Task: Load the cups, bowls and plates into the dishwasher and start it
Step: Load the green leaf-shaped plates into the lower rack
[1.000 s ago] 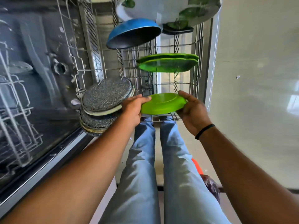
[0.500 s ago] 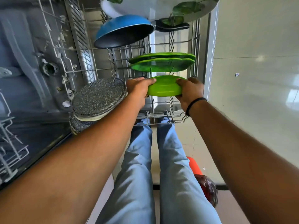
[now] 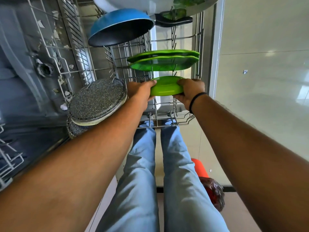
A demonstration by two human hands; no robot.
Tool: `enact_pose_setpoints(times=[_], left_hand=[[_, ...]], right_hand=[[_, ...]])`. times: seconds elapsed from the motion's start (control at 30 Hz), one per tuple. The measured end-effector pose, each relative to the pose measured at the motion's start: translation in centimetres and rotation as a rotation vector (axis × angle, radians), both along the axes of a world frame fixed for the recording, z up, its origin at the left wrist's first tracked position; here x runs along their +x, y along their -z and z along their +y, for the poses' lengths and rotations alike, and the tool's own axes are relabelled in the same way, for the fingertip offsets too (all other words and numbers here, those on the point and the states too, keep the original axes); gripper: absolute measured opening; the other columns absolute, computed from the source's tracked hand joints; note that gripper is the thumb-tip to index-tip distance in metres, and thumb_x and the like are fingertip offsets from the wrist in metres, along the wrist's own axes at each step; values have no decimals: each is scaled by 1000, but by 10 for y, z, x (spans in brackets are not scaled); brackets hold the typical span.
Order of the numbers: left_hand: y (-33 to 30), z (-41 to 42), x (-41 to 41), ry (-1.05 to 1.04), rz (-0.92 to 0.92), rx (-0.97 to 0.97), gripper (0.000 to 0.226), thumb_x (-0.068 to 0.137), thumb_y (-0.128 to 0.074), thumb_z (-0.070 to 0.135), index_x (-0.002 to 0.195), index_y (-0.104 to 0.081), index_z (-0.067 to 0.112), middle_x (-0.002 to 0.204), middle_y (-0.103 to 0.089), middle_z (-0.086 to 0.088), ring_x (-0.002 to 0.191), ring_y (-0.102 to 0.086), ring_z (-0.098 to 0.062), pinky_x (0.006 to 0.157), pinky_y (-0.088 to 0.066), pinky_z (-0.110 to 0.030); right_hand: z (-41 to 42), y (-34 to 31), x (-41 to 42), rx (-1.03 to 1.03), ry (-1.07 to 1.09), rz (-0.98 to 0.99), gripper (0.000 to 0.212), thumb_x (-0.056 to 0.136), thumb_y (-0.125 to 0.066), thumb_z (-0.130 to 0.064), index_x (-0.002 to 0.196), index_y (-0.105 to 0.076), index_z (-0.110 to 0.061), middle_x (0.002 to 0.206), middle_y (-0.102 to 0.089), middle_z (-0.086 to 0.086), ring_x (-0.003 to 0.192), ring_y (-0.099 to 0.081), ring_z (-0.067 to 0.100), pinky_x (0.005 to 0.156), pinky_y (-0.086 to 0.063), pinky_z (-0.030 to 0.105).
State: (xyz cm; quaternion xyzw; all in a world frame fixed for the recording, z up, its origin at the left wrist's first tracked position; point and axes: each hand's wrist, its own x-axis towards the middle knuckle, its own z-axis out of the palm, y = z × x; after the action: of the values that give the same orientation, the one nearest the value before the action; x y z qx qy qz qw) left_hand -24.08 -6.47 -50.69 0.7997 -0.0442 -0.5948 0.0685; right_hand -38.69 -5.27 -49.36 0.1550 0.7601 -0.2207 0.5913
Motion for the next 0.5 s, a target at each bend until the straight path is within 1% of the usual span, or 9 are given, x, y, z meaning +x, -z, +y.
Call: enact_pose_setpoints(times=[0.07,0.1,0.17,0.2,0.3,0.37,0.4,0.43,0.5], left_hand=[[-1,1,-6,-18,46,54,36,98,-64,22,128,-55,4,113,-54,-7,91,-56,-19,77,-55,-28],[0,1,-8,-33,47,67,35,100,-61,23,129,-53,4,109,-51,-7,91,-54,-19,80,-53,-28],[1,-2,-8,-72,58,86,24,100,-62,23,115,-52,8,95,-50,-3,87,-53,-18,87,-51,-28],[2,-3,-6,-78,51,86,21,98,-65,23,106,-52,8,93,-52,-2,83,-54,-16,84,-52,-28],[10,-2,1,-104,27,67,25,89,-76,22,91,-55,8,110,-63,-7,80,-60,-17,67,-56,-25],[14,-1,2,-117,31,61,27,88,-78,23,95,-56,9,119,-64,-9,82,-62,-18,69,-58,-27],[16,0,2,-117,40,61,26,90,-76,23,96,-55,9,119,-64,-10,82,-62,-18,75,-59,-29],[15,1,2,-114,53,64,23,93,-72,23,95,-54,9,113,-62,-9,80,-60,-17,79,-59,-30],[8,2,-2,-134,70,76,22,99,-63,28,95,-53,9,98,-56,-8,75,-56,-17,72,-58,-31]], right_hand=[[-2,-1,3,27,-41,15,35,95,-61,2,124,-45,-10,111,-59,14,89,-68,31,45,-57,35],[-3,-1,3,37,-44,21,35,95,-60,3,122,-45,-12,109,-57,14,93,-66,32,44,-57,36],[-6,0,3,49,-25,19,29,95,-58,5,116,-47,-11,105,-55,13,98,-65,35,46,-58,38],[-7,1,3,50,-23,15,21,95,-58,6,105,-48,-10,102,-56,12,99,-65,36,49,-59,40],[-8,6,2,69,-13,17,30,95,-58,5,83,-42,-17,91,-54,9,98,-64,35,60,-60,45],[-7,8,2,57,-17,34,24,95,-58,4,91,-45,-15,94,-55,9,97,-64,34,59,-60,44],[-7,8,3,49,-9,41,21,95,-58,4,103,-49,-13,99,-57,10,99,-64,34,58,-60,44],[-7,8,3,46,-7,51,30,95,-57,4,120,-49,-11,106,-58,11,100,-64,34,58,-61,45],[-4,7,4,31,-30,86,45,97,-55,-1,139,-42,-13,119,-58,12,99,-64,34,57,-61,43]])
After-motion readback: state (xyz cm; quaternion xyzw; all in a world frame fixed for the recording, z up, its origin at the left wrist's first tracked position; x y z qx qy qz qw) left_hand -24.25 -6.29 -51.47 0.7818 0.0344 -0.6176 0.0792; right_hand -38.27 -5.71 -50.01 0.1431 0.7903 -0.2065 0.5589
